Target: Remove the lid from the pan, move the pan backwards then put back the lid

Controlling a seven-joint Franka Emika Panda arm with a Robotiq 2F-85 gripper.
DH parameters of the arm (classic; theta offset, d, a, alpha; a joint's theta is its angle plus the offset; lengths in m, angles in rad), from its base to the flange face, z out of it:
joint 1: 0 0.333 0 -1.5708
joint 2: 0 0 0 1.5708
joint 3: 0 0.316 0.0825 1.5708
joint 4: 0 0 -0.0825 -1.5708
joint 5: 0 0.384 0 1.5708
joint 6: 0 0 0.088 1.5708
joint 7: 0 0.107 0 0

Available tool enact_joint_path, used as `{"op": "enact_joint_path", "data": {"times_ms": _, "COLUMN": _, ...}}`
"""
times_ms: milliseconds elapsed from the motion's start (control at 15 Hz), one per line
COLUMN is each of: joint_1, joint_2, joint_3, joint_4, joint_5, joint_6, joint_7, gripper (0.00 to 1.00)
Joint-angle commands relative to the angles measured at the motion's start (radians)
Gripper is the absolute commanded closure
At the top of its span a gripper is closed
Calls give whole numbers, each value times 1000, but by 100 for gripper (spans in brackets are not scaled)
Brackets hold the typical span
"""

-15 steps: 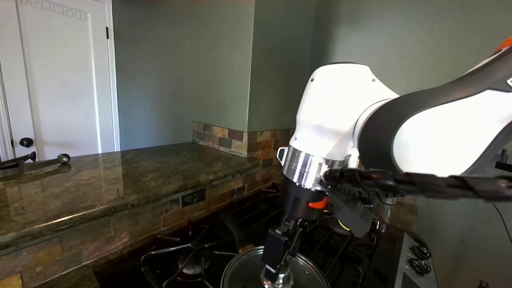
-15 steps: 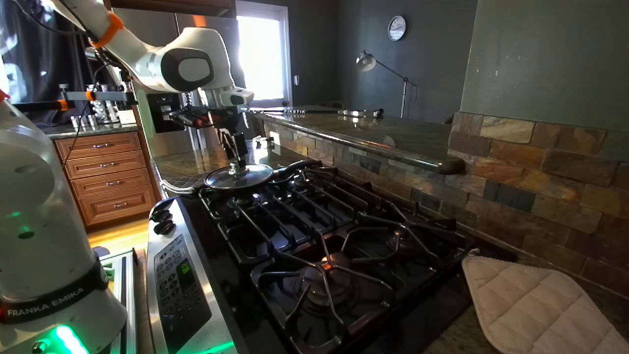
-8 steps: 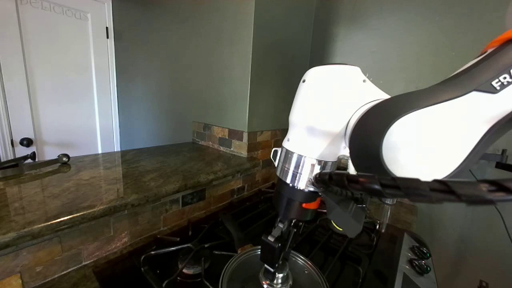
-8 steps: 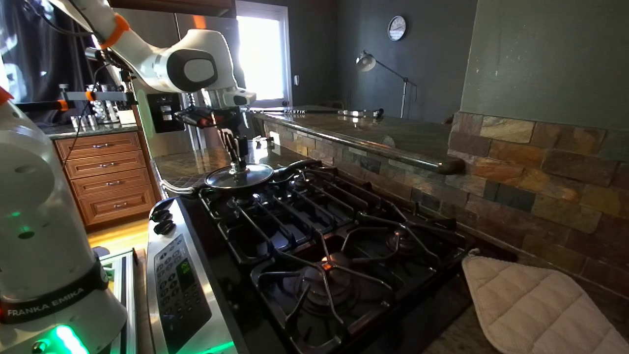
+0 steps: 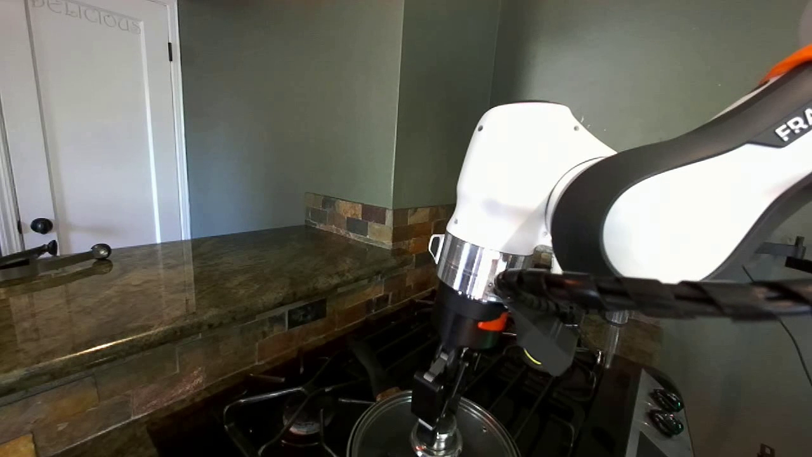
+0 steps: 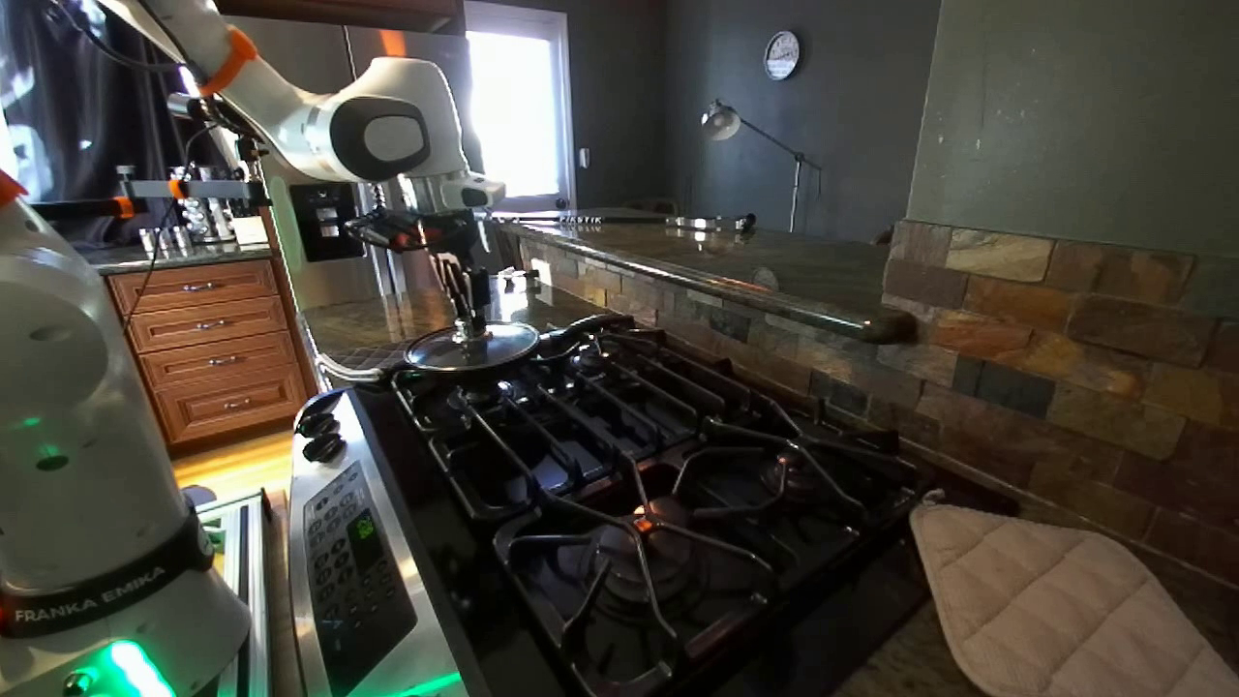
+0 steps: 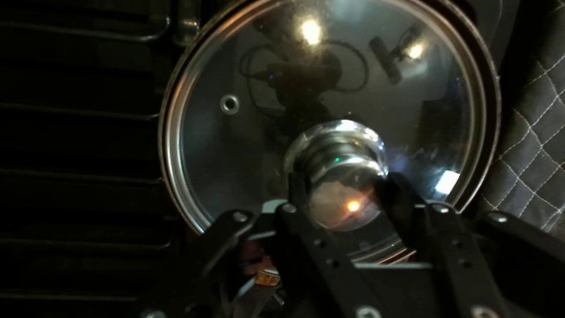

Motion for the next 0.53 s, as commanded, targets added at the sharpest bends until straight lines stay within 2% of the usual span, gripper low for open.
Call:
{"op": "enact_joint_path", "data": {"times_ms": 0, "joint_1": 20, "joint_2": -27, "joint_3": -27, "joint_4": 1, "joint_5": 21, "joint_6": -7, "joint_7": -6, "gripper": 77}}
{"op": "enact_joint_path", "data": {"times_ms": 467, "joint_1": 30, "joint_2": -72, "joint_3": -45, "joint_4": -8, "joint_5": 31, "joint_6": -17, "joint_7": -9, "gripper": 77}}
